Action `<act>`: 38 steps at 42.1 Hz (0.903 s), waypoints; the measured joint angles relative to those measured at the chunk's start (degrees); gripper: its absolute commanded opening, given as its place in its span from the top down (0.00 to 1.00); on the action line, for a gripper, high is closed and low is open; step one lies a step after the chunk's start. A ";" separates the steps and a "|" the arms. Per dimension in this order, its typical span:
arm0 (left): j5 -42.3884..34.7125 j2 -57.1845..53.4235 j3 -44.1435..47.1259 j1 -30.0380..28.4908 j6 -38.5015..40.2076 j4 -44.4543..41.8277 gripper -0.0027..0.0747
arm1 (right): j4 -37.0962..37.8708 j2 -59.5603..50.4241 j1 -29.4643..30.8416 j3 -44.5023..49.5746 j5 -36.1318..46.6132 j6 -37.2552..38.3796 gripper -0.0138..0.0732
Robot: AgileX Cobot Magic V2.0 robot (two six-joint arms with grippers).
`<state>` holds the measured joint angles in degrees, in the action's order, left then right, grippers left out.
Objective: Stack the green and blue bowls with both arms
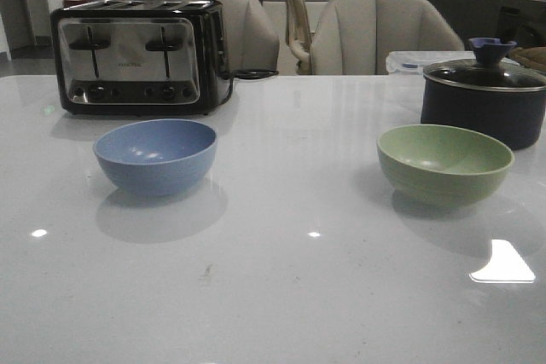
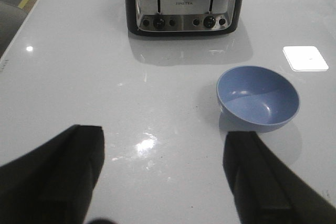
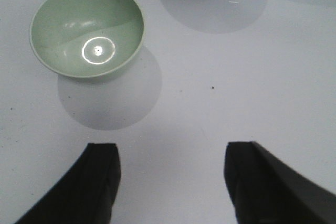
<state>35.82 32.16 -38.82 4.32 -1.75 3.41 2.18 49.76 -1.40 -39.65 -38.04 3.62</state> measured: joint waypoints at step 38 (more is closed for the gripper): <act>0.00 0.00 0.00 12.12 0.00 0.95 0.31 | -7.21 55.23 -0.21 -32.18 1.10 0.00 0.29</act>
<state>35.82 32.16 -38.82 16.44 -1.75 4.36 -5.03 104.99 -1.61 -71.83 -36.94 3.62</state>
